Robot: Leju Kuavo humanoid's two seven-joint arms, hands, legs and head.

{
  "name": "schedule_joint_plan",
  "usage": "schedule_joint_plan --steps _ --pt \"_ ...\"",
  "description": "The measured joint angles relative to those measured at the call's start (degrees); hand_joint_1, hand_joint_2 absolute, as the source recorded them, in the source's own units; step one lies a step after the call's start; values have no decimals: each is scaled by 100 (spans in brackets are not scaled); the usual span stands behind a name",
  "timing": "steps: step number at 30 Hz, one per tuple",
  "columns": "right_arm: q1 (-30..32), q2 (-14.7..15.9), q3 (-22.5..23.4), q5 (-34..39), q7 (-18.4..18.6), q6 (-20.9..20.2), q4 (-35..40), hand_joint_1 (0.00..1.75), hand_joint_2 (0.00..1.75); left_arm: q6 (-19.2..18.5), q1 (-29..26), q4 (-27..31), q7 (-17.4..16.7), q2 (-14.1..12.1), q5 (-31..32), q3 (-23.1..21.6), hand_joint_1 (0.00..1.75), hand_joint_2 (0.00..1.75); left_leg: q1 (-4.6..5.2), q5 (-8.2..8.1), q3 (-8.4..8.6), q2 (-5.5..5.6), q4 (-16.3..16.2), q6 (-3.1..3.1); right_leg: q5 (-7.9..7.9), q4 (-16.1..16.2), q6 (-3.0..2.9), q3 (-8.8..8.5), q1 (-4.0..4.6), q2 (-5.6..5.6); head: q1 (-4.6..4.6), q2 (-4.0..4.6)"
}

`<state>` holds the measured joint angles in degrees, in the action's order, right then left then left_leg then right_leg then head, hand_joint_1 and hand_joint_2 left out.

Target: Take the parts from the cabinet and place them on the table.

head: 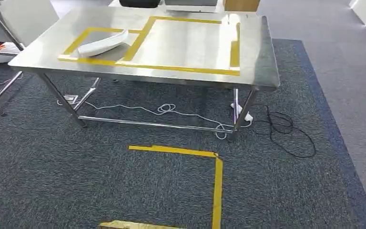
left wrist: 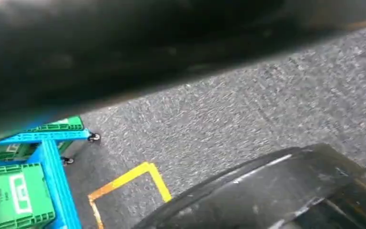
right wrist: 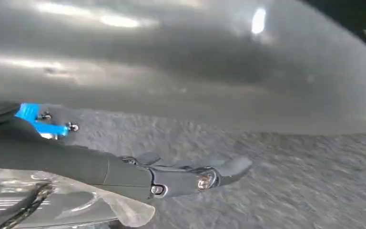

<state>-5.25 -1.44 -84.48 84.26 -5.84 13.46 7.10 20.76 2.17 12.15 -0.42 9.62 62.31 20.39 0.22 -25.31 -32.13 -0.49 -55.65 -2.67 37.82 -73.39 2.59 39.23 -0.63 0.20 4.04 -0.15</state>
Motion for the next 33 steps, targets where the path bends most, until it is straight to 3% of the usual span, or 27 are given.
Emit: schedule_joint_plan --steps 1,2,3,4,5,6,7,9,10,11,13,14,15,16,17,18,19,20,21,22,24,26,28,30,31,32,33 --pt "-3 0 15 11 0 0 0 0 0 7 1 0 0 6 0 2 0 0 4 76 -104 -8 -7 7 -101 -198 5 -41 -1 0 -7 0" --pt "-2 7 42 17 0 0 0 0 0 13 1 0 0 9 0 7 0 0 4 156 -214 -12 -15 19 -370 -175 9 -189 0 1 -2 0" --pt "1 13 59 33 2 0 0 0 0 15 1 -2 18 17 -2 17 0 0 1 232 -327 -14 -33 36 -670 43 11 -429 -2 1 -4 0" --pt "0 24 70 44 4 0 0 0 0 17 1 -4 46 28 0 39 0 0 -9 306 -442 -12 -67 59 -837 464 12 -789 -6 0 -2 0" --pt "-14 35 87 52 9 -4 0 0 0 22 12 -4 59 33 -2 57 0 0 -8 369 -505 -4 -118 90 -747 1065 11 -1234 -14 -7 2 0" --pt "-32 35 96 57 11 -11 0 0 0 24 6 -4 76 46 -2 68 0 0 17 409 -562 6 -176 123 -480 1790 10 -1754 -2 -16 33 0" --pt "-45 44 105 63 13 -15 0 0 0 28 4 -4 87 63 -2 79 0 0 18 462 -574 -3 -184 152 -332 2037 -63 -1824 4 -33 15 -2" --pt "-37 46 138 79 26 -33 0 0 0 41 18 -7 133 72 -11 98 0 0 -2 613 -584 -5 -152 204 -405 1884 -95 -1678 35 -40 17 -2" --pt "-31 50 144 81 33 -39 0 0 0 50 10 -7 142 76 -13 101 0 0 -1 670 -601 6 -151 238 -458 1880 -166 -1623 28 -20 17 0" --pt "-27 50 155 85 48 -46 0 0 0 57 7 -11 153 76 -24 107 0 0 -31 503 -631 24 -199 273 -525 1879 -230 -1571 8 15 9 0" --pt "-27 57 197 94 48 -50 0 0 0 94 -19 -11 177 76 -64 127 0 0 -41 -380 -735 26 -818 329 -685 1872 -307 -1408 23 30 0 0" --pt "-28 61 214 96 44 -63 0 0 0 135 -16 -11 192 76 -76 148 0 0 -45 -728 -804 26 -1294 347 -769 1862 -313 -1306 32 35 -4 0" --pt "-27 61 225 96 42 -63 0 0 0 160 -9 -11 210 76 -92 166 0 0 -48 -905 -839 26 -1714 356 -849 1848 -311 -1199 45 42 -4 0" --pt "-26 63 229 98 39 -61 0 0 0 192 -3 -11 234 76 -116 197 0 0 -51 -865 -823 26 -2005 360 -924 1822 -308 -1082 51 55 -4 0" --pt "-29 63 232 101 35 -61 0 0 0 219 0 -11 247 76 -127 219 0 0 -52 -696 -756 26 -2063 355 -963 1798 -306 -1008 53 63 -2 0" --pt "-31 63 234 100 35 -61 0 0 0 229 1 -11 247 76 -131 240 0 0 -54 -399 -549 26 -1909 345 -1049 1741 -301 -860 56 67 -2 0" --pt "-29 63 236 103 33 -61 0 0 0 234 0 -11 247 74 -149 249 0 0 -54 -218 -241 26 -1548 329 -1106 1702 -290 -738 56 64 -2 0" --pt "-28 63 238 103 33 -61 0 0 0 238 2 -11 249 76 -157 254 0 0 -55 -195 112 28 -1074 309 -1153 1672 -272 -655 56 61 -4 0" --pt "-25 63 240 103 33 -61 0 0 0 247 15 -11 247 74 -164 260 0 0 -44 -459 552 46 -420 273 -1201 1641 -238 -589 72 59 -4 0" --pt "-27 63 245 103 33 -61 0 0 0 253 15 -11 249 74 -166 271 0 0 -29 -564 722 52 -96 233 -1227 1623 -214 -565 75 56 11 0" --pt "-35 66 258 103 24 -61 0 0 0 277 25 -11 247 81 -166 284 0 0 4 -617 684 48 2 184 -1342 1635 -142 -507 59 71 4 0" --pt "-15 77 275 105 26 -61 0 0 0 323 6 -13 240 83 -168 291 0 0 -22 -477 593 24 56 82 -1378 1609 -60 -448 23 58 -4 0" --pt "2 79 282 107 31 -63 0 0 0 330 11 -13 229 79 -173 325 0 0 0 -384 470 7 54 6 -865 1088 -24 -199 16 9 43 0" --pt "3 79 293 111 33 -81 0 0 0 328 8 -13 229 83 -170 345 0 0 36 -276 326 -5 49 -9 -350 112 -1 126 11 0 59 0" --pt "8 79 306 114 33 -81 0 0 0 328 7 -13 227 83 -173 354 0 0 52 -226 259 -11 42 -10 -236 -158 2 171 11 1 59 0" --pt "16 81 321 114 33 -81 0 0 0 328 6 -13 223 81 -173 372 0 0 61 -182 209 -10 34 -8 -268 -119 -2 65 12 0 55 0" --pt "25 92 326 114 33 -81 0 0 0 328 7 -13 221 81 -173 380 0 0 67 -148 163 -9 21 -3 -396 166 -13 -173 14 0 59 0"
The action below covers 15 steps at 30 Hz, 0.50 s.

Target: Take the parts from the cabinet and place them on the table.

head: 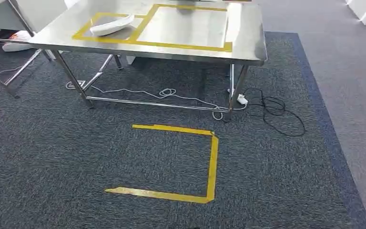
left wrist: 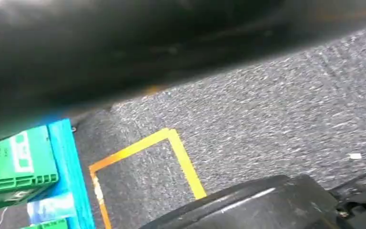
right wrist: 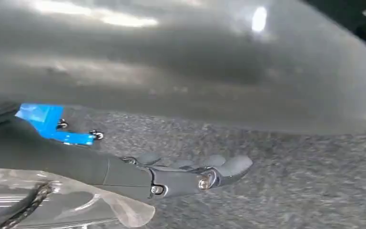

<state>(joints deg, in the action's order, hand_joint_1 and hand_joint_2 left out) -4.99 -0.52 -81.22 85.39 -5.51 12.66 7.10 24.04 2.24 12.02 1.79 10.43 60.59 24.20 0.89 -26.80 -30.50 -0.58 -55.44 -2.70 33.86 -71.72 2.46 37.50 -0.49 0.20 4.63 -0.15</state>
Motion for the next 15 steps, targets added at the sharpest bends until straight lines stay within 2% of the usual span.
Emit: schedule_joint_plan --steps 2,3,4,5,6,10,15 --pt "-3 4 9 2 0 0 0 0 0 -2 0 0 -13 2 0 4 0 0 1 40 -62 4 -38 23 -383 1111 -46 -758 1 2 2 0" --pt "-21 11 13 4 0 0 0 0 0 -2 3 0 -17 4 0 7 0 0 0 51 -75 -2 -69 38 -342 1589 -74 -1020 12 4 0 0" --pt "-40 15 17 6 -4 0 0 0 0 -2 5 0 -33 2 -7 9 0 0 29 66 -103 -5 -93 69 -311 1653 -97 -1046 45 -7 -8 0" --pt "-39 13 33 9 -11 0 0 0 0 -4 13 0 -41 -2 -17 13 0 0 37 43 -123 -5 -124 60 -361 1680 -104 -1026 30 -8 -4 0" --pt "-23 13 44 11 -9 0 0 0 0 -7 16 0 -42 -4 -28 22 0 0 35 59 -127 -2 -124 -9 -362 1673 -98 -1022 36 -2 -13 0" --pt "-11 15 55 13 -15 2 0 0 0 -7 8 0 -50 -11 -42 46 0 0 13 142 -128 4 -78 94 -404 1667 -160 -1000 60 16 -9 0" --pt "-4 15 92 20 -63 9 -2 0 0 -7 6 0 -48 -15 -59 59 0 0 -6 180 -140 7 -68 127 -425 1660 -183 -981 79 15 -9 0"
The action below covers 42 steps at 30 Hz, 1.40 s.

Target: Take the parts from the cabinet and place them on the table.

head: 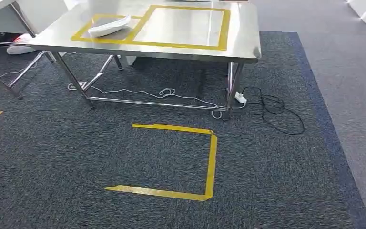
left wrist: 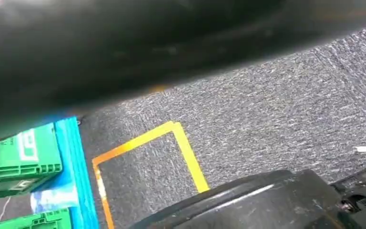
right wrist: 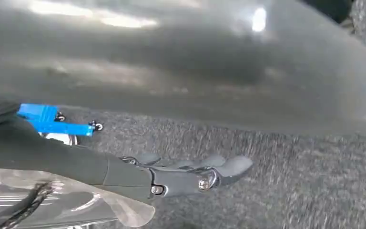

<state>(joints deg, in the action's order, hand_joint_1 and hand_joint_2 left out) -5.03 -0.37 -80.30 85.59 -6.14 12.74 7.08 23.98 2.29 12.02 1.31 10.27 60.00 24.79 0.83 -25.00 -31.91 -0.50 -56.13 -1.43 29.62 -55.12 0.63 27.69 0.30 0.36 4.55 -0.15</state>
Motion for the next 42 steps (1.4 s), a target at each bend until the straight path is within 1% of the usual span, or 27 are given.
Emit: schedule_joint_plan --steps 5,16,22,30,39,42 --pt "-4 0 63 9 -46 15 2 0 0 4 0 0 2 -7 -11 83 0 0 -8 3 -10 0 -1 5 -1 -13 -2 11 3 0 2 0" --pt "-5 0 83 7 -20 103 2 0 0 -15 0 0 42 -20 2 92 0 0 -5 3 -40 1 -8 5 -5 -13 3 36 -1 0 2 0" --pt "-8 0 83 0 13 125 2 0 0 -92 -3 0 -55 -33 2 94 0 0 -5 3 -45 1 -12 5 -5 -13 3 39 -1 0 2 0" --pt "-13 0 76 -13 -7 155 2 0 0 -98 -4 0 -151 -46 -2 129 0 0 -5 3 -47 2 -12 5 -6 -13 3 40 -1 0 2 0" --pt "-17 -20 -26 -50 -57 214 2 0 0 -100 -13 0 -188 -72 -63 234 0 0 -5 3 -55 2 -12 5 -6 -14 3 48 -1 0 0 0" --pt "-26 -39 -72 -74 -57 234 2 0 0 -177 -17 0 -186 -96 -72 245 0 0 -4 2 -60 3 -14 3 -8 -11 5 51 -4 0 2 0"
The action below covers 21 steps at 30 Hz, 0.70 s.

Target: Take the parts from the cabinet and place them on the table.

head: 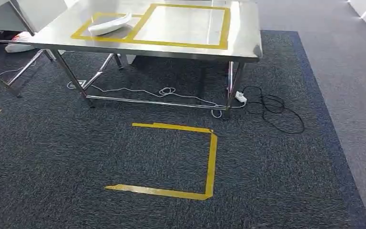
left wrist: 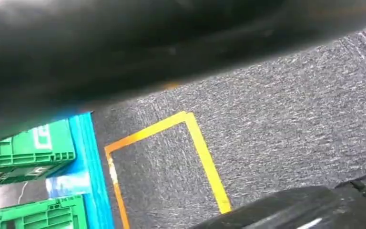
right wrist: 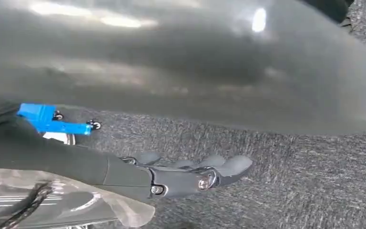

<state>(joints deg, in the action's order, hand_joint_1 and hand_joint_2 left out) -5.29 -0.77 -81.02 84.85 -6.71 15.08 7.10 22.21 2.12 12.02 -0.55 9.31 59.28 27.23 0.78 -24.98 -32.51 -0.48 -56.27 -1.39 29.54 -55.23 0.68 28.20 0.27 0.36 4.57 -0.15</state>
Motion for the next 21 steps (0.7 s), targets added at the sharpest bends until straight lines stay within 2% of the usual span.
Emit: schedule_joint_plan --steps 1,2,3,4,5,6,7,8,9,10,11,12,13,14,15,20,21 --pt "-13 -33 -15 -18 4 4 2 0 0 -29 -1 0 11 -22 -9 5 0 0 19 26 11 13 57 -77 -45 69 65 -64 -3 35 -7 0" --pt "-12 -33 -37 -44 4 39 0 0 0 -40 -4 0 33 -20 -20 13 0 0 -71 133 114 18 248 -95 -8 57 52 -64 -3 22 -13 0" --pt "-17 -46 -61 -66 4 66 2 0 0 -53 -3 0 50 -53 -48 31 0 0 -60 177 149 36 359 -106 162 -94 80 5 13 -11 22 0" --pt "-26 -61 -85 -99 13 79 2 0 0 -61 1 0 61 -68 -68 44 0 0 -77 216 125 39 362 -136 404 -419 98 167 -11 -20 31 -2" --pt "-35 -74 -118 -136 26 92 2 0 0 -77 -1 0 64 -92 -85 77 0 0 -80 225 85 65 355 -126 679 -921 125 396 -43 -27 24 0" --pt "-40 -79 -149 -170 26 109 2 0 0 -103 -12 0 64 -112 -125 112 0 0 -84 233 53 90 343 -111 871 -1363 154 590 -80 -26 31 0" --pt "-39 -98 -177 -208 28 125 2 0 0 -129 -24 0 64 -136 -138 136 0 0 -98 243 23 126 325 -92 922 -1598 193 692 -115 -26 20 0" --pt "-39 -111 -207 -229 28 140 2 0 0 -140 -39 0 64 -160 -153 151 0 0 -123 253 -13 175 291 -60 825 -1551 235 659 -153 -25 26 0" --pt "-39 -129 -230 -243 28 153 2 0 0 -142 -43 0 64 -179 -173 166 0 0 -161 250 -56 232 241 -13 613 -1245 280 495 -199 -26 24 0" --pt "-42 -140 -256 -247 28 164 2 0 0 -144 -46 0 64 -190 -177 175 0 0 -204 241 -108 301 168 48 378 -782 339 248 -249 -49 26 0" --pt "-47 -166 -280 -254 26 164 2 0 0 -144 -43 0 64 -208 -184 186 0 0 -242 210 -194 375 40 125 174 -241 412 -55 -328 -192 31 0" --pt "-62 -203 -291 -256 28 162 13 0 0 -142 -42 0 64 -251 -184 212 0 0 -238 187 -255 433 -73 198 313 -222 454 -59 -296 -428 41 -2" --pt "-61 -236 -302 -256 22 164 24 0 0 -138 -44 0 64 -267 -184 234 0 0 -228 143 -311 487 -179 257 265 -198 318 -30 -286 -463 71 0" --pt "-61 -236 -315 -258 17 166 26 0 0 -129 -50 0 64 -271 -186 247 0 0 -217 157 -330 503 -172 290 280 -293 222 -2 -283 -356 17 0" --pt "-65 -238 -319 -258 24 170 24 0 0 -131 -53 0 64 -273 -186 256 0 0 -220 173 -327 541 -165 299 286 -324 194 3 -263 -327 -4 0" --pt "-64 -238 -319 -258 24 170 24 0 0 -131 -55 0 64 -273 -186 256 0 0 -220 178 -326 549 -159 303 287 -328 186 3 -261 -322 -5 0" --pt "-60 -238 -319 -256 26 181 26 0 0 -131 -62 0 64 -280 -186 265 0 0 -232 198 -329 579 -147 324 283 -334 157 2 -258 -295 -18 0"
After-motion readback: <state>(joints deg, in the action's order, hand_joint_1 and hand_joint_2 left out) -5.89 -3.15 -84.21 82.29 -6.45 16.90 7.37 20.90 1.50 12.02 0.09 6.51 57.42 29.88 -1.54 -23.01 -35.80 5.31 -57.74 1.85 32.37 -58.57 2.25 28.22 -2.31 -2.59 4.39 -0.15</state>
